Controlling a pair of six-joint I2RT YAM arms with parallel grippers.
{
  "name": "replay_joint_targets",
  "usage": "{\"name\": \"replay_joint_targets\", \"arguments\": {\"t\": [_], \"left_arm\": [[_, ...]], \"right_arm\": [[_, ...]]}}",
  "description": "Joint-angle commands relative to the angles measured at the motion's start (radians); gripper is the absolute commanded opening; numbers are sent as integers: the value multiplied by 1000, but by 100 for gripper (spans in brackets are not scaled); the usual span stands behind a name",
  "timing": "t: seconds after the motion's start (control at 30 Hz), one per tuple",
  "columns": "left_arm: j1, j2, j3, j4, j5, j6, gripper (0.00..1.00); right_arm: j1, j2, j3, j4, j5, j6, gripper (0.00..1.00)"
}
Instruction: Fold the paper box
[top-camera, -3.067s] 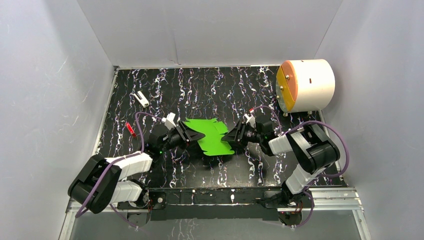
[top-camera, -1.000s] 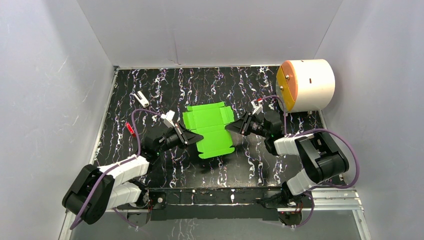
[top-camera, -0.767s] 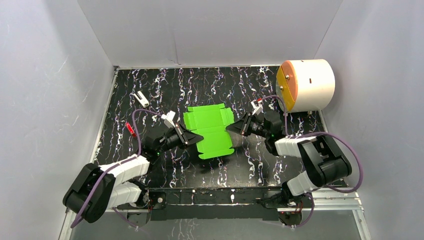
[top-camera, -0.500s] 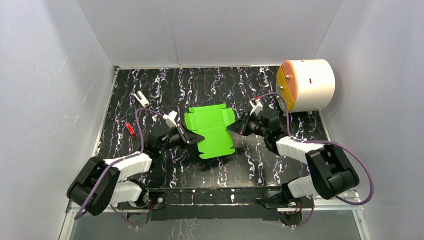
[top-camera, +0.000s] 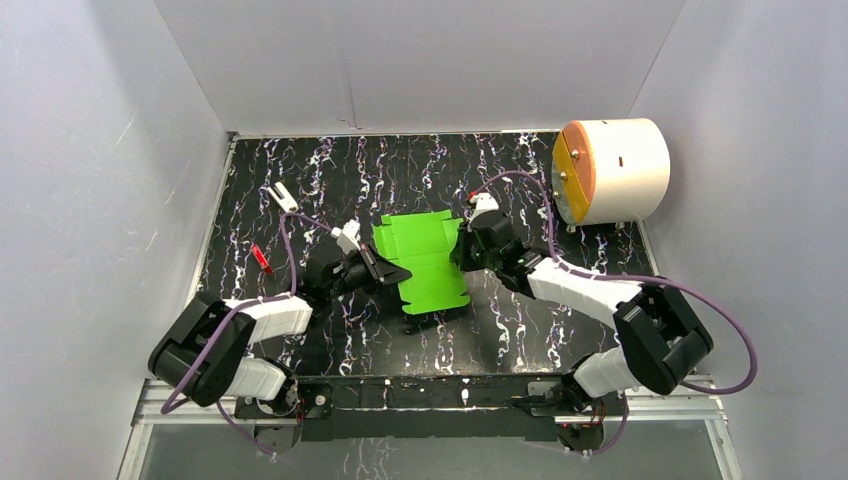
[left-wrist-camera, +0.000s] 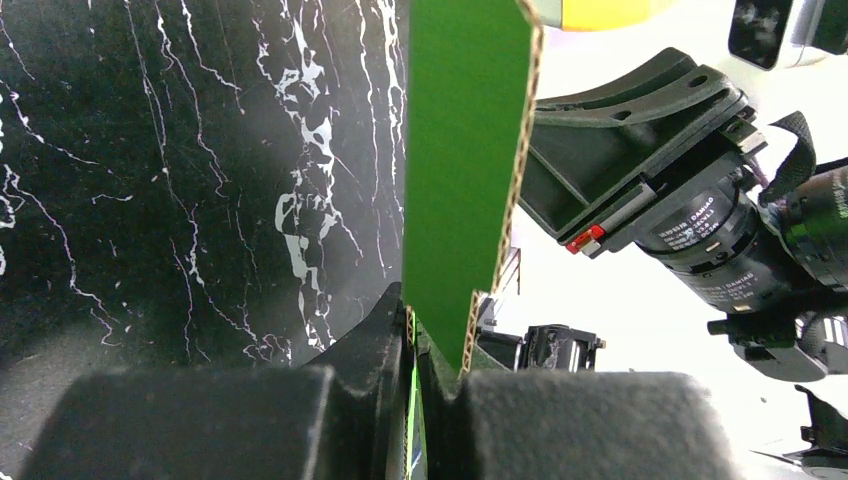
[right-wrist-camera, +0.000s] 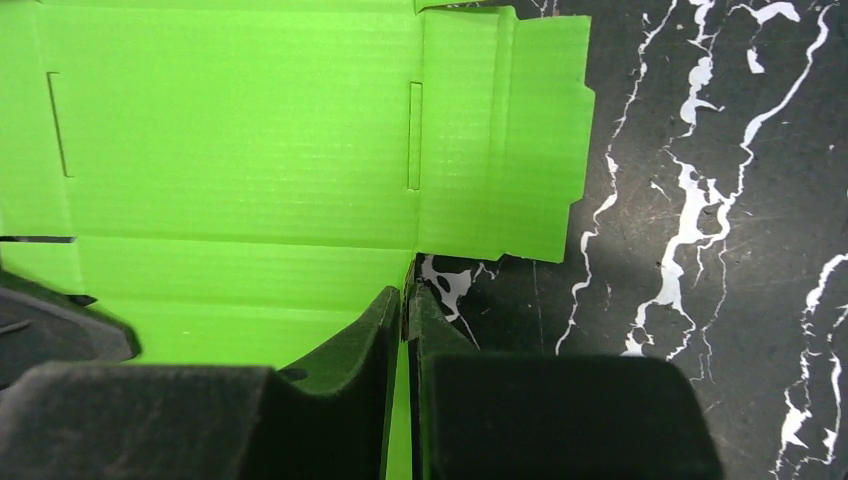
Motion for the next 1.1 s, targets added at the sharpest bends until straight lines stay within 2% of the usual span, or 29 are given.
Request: {"name": "replay_joint_targets", "arguments": {"t": [0.0, 0.1, 0.23, 0.43, 0.57, 0.83, 1.07], "left_arm": [[-8, 23, 33, 9, -14, 38, 2], [-7, 23, 31, 6, -7, 59, 2], [-5, 17, 36, -20, 11, 105, 0], [9, 11, 72, -123, 91, 210, 0], [11, -20, 107, -213, 116, 283, 0], [13, -66, 176, -370, 192, 381, 0], [13, -97, 224, -482, 250, 459, 0]], "right_arm": [[48, 28, 79, -82, 138, -29, 16], [45, 24, 62, -44, 106, -42, 18], [23, -10, 55, -18, 18, -122, 26], [-64, -88, 82, -49, -192, -280, 37], [-116, -112, 136, -98, -389, -410, 47], [-169, -20, 285, -219, -652, -613, 60], [-260, 69, 385, -256, -831, -713, 64]]}}
